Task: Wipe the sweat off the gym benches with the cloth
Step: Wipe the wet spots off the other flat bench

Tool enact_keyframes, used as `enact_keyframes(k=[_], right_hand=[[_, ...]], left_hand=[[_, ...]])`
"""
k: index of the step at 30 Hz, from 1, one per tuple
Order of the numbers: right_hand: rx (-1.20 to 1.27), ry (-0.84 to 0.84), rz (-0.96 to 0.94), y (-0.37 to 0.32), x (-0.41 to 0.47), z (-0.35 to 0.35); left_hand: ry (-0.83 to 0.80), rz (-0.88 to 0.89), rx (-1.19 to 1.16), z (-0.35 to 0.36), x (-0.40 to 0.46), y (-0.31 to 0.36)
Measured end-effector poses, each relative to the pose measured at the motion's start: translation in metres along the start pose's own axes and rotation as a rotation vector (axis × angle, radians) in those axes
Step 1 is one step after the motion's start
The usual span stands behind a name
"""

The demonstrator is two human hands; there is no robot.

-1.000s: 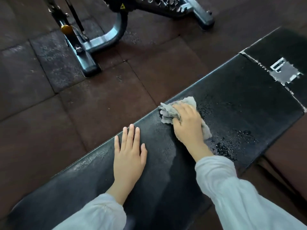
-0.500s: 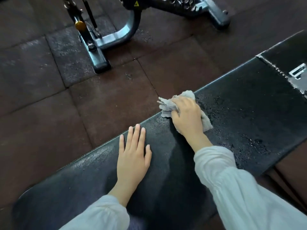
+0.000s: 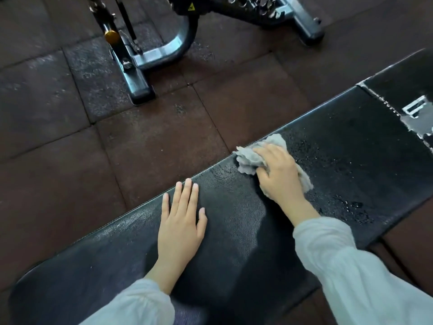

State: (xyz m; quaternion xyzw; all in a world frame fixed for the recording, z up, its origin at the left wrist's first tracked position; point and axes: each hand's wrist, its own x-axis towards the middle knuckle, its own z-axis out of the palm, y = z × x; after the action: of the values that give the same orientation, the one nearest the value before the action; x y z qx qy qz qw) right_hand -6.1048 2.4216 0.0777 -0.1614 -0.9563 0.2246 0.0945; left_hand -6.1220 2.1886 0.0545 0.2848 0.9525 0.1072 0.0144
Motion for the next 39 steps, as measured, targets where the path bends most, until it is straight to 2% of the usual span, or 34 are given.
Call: enact_keyframes(k=[2, 4, 6, 7, 9, 12, 16, 18, 20, 22, 24, 26, 30, 32, 34, 37, 39], right_hand=[[0.015, -0.058, -0.058, -0.016, 0.008, 0.005], [0.026, -0.161, -0.231, -0.024, -0.007, 0.008], [0.031, -0.256, -0.373, -0.016, -0.036, 0.003], [0.03, -0.282, -0.385, -0.005, -0.048, -0.003], [0.016, -0.239, -0.319, 0.024, -0.064, -0.02], [-0.007, -0.07, -0.077, 0.059, -0.057, -0.039], [-0.003, 0.071, 0.175, 0.059, -0.007, -0.035], [-0.006, 0.061, 0.173, 0.043, 0.012, -0.025], [0.009, 0.009, 0.023, 0.026, 0.014, -0.02], [0.025, -0.116, -0.167, 0.026, 0.001, -0.02], [0.026, -0.197, -0.244, 0.045, -0.014, -0.028], [0.02, -0.131, -0.16, 0.069, -0.015, -0.038], [0.005, 0.145, 0.201, 0.078, 0.022, -0.035], [-0.009, 0.143, 0.256, 0.062, 0.046, -0.028], [-0.003, 0.018, 0.171, 0.043, 0.057, -0.021], [0.041, -0.127, -0.154, 0.028, 0.036, -0.017], [0.079, -0.191, -0.251, 0.035, 0.007, -0.023]], left_hand=[[-0.001, 0.005, 0.016, 0.001, 0.0, 0.0], [0.004, 0.005, 0.021, 0.002, 0.0, 0.0], [0.007, 0.0, 0.017, 0.001, -0.001, 0.0], [0.014, -0.003, 0.017, 0.0, 0.0, 0.001], [0.031, 0.004, 0.023, -0.003, 0.004, 0.007], [0.03, 0.069, 0.004, -0.003, 0.02, 0.025], [0.003, 0.06, -0.007, 0.005, 0.042, 0.059], [-0.014, 0.003, -0.001, 0.009, 0.047, 0.071], [-0.008, -0.033, 0.012, 0.014, 0.047, 0.075], [0.008, -0.033, 0.014, 0.019, 0.045, 0.074], [0.023, -0.024, 0.011, 0.02, 0.044, 0.074], [0.036, -0.021, 0.011, 0.021, 0.046, 0.075], [0.02, -0.022, 0.009, 0.019, 0.046, 0.075], [0.016, -0.019, 0.017, 0.02, 0.046, 0.075], [0.019, -0.026, 0.023, 0.021, 0.046, 0.075], [0.022, -0.029, 0.033, 0.021, 0.046, 0.075], [0.028, -0.027, 0.033, 0.022, 0.046, 0.075]])
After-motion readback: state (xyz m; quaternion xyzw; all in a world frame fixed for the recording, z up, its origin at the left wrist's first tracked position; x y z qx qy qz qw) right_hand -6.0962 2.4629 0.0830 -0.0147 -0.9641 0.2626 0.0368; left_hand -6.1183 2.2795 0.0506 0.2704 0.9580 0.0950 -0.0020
